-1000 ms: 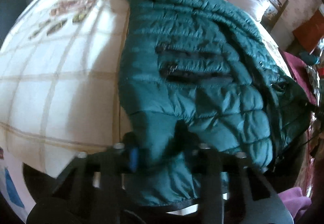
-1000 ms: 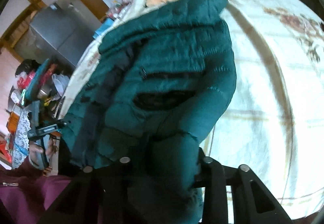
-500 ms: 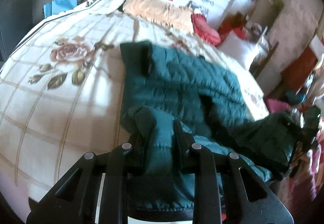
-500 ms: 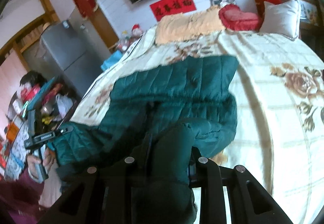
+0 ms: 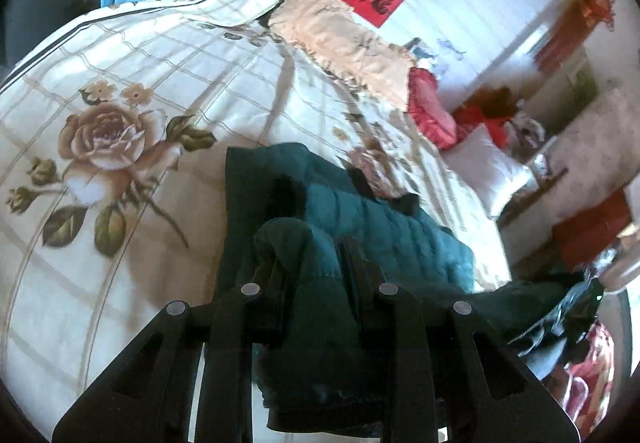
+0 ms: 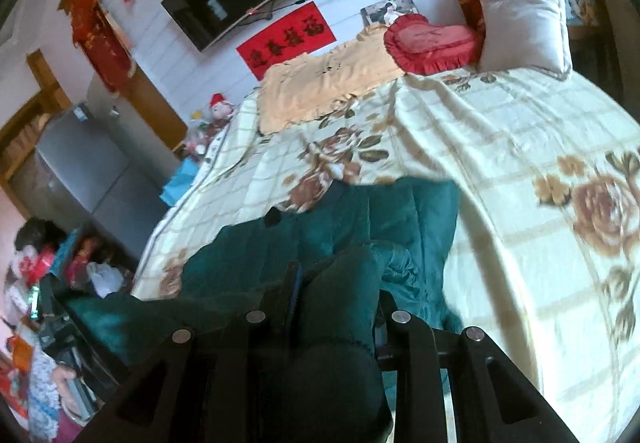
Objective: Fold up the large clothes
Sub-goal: 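Lift the hem with both grippers and fold it toward the collar, then press the folded jacket flat with both grippers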
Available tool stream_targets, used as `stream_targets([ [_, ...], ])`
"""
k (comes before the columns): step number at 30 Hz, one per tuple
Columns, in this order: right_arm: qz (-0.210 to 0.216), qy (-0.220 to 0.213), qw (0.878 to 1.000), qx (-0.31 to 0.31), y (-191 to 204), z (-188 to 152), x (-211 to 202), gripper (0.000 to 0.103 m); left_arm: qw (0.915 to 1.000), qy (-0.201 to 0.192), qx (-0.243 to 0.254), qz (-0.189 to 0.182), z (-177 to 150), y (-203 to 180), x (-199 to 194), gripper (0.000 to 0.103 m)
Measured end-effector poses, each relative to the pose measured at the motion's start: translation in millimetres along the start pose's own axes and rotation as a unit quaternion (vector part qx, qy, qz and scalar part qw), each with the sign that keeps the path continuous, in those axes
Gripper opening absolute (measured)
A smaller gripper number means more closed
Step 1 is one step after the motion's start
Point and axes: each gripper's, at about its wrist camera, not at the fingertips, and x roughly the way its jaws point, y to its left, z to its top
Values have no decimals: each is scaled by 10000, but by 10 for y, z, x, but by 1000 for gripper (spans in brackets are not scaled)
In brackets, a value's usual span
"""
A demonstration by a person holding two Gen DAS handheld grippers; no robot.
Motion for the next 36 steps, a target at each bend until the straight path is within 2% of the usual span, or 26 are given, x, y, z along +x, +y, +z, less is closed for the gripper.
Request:
stream_targets([
  [4, -342, 108, 9992, 199, -123, 274, 402, 24, 9992, -113, 4, 395, 217, 38, 331, 22],
  [6, -504, 162, 9979, 374, -243, 392, 622, 24, 9983, -15, -64, 579, 305, 132, 574, 22],
  [9, -521, 289, 9947, 839, -453, 457, 937, 24, 9973, 156, -189, 689, 324, 247, 852, 22],
  [11, -514, 548, 9918, 1034, -565, 465, 1165, 27, 9971, 229, -340, 638, 346, 310, 961, 23],
  [12, -432, 584, 9910, 1125, -613, 469, 1208, 32, 9968, 265, -550, 515, 370, 368, 1007, 24],
  [13, -209, 552, 9902, 1264, -663, 480, 1218, 44, 9968, 278, -657, 366, 390, 402, 1012, 24],
  [14, 28, 471, 9895, 1366, -689, 504, 1190, 60, 9969, 287, -686, 243, 407, 403, 1009, 26],
  [16, 243, 236, 9900, 1368, -661, 567, 1065, 81, 9975, 290, -627, -142, 473, 400, 945, 34],
  [19, 69, -121, 9944, 1049, -552, 695, 754, 82, 9969, 353, -565, -422, 539, 352, 815, 46],
  [21, 117, -255, 9958, 875, -455, 736, 544, 82, 9962, 305, -610, -541, 570, 333, 703, 55],
  [22, 165, -299, 9964, 773, -390, 728, 464, 82, 9966, 212, -600, -524, 582, 322, 641, 60],
  [23, 221, -344, 9975, 585, -289, 702, 379, 82, 9973, 42, -554, -473, 595, 306, 551, 70],
  [24, 235, -357, 9982, 429, -209, 674, 351, 82, 9977, -135, -517, -423, 605, 297, 472, 75],
  [25, 210, -336, 9989, 237, -110, 637, 349, 82, 9975, -400, -482, -330, 609, 276, 357, 77],
  [27, 153, -195, 9994, -241, 140, 534, 406, 82, 9975, -552, -389, -211, 605, 231, 299, 80],
  [30, 47, 126, 9959, -893, 522, 387, 684, 82, 9987, -472, -152, -64, 537, 87, 327, 80],
  [32, -192, 307, 9897, -1385, 777, 269, 944, 82, 9990, -441, -17, 28, 474, 7, 404, 80],
  [36, -536, 483, 9780, -1959, 1047, 140, 1478, 82, 9979, -142, 314, 553, 358, -168, 838, 80],
])
